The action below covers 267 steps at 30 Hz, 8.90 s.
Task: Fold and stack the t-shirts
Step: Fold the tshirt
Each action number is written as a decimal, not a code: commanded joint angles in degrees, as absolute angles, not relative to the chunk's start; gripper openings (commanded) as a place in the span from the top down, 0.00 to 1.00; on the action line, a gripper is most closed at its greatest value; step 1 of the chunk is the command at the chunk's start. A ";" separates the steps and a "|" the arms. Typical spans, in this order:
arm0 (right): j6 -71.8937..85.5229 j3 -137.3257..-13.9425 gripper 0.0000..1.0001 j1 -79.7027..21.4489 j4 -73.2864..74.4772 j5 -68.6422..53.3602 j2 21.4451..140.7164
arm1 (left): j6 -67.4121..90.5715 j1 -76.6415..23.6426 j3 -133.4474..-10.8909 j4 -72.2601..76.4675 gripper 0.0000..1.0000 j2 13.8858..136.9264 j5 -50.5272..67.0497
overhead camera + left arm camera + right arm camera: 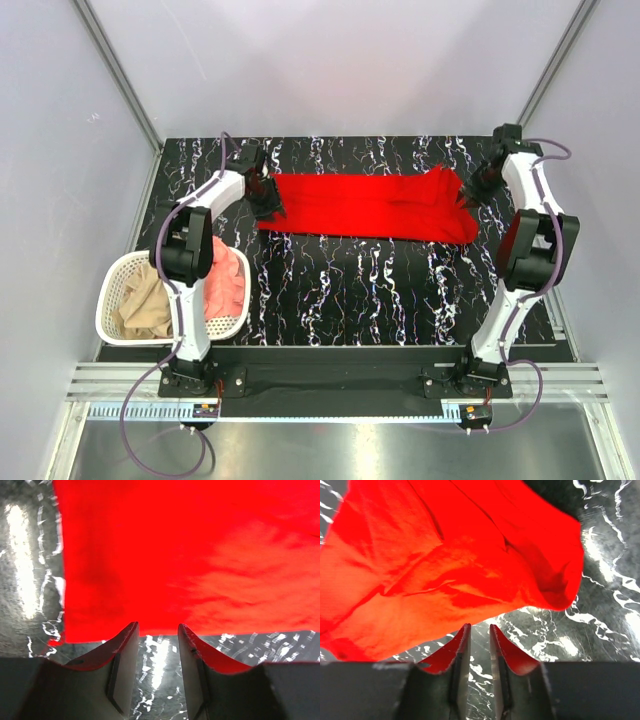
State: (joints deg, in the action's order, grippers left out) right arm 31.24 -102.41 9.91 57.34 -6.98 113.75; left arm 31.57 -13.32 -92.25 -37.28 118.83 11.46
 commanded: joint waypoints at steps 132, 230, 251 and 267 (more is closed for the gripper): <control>27.78 -93.60 0.43 7.91 46.50 -2.46 115.13 | 22.50 -20.20 -83.49 -35.36 0.45 99.75 20.91; 2.72 -104.15 0.63 -18.37 48.69 14.15 125.86 | 39.02 -25.66 -60.20 -28.30 0.46 65.74 16.70; 6.41 -107.23 0.97 -18.81 50.36 1.42 126.12 | 40.60 -24.35 -59.76 -25.67 0.45 67.06 19.16; 13.79 -103.19 0.62 -18.54 51.68 7.64 122.53 | 41.84 -24.17 -59.50 -23.91 0.45 68.55 20.39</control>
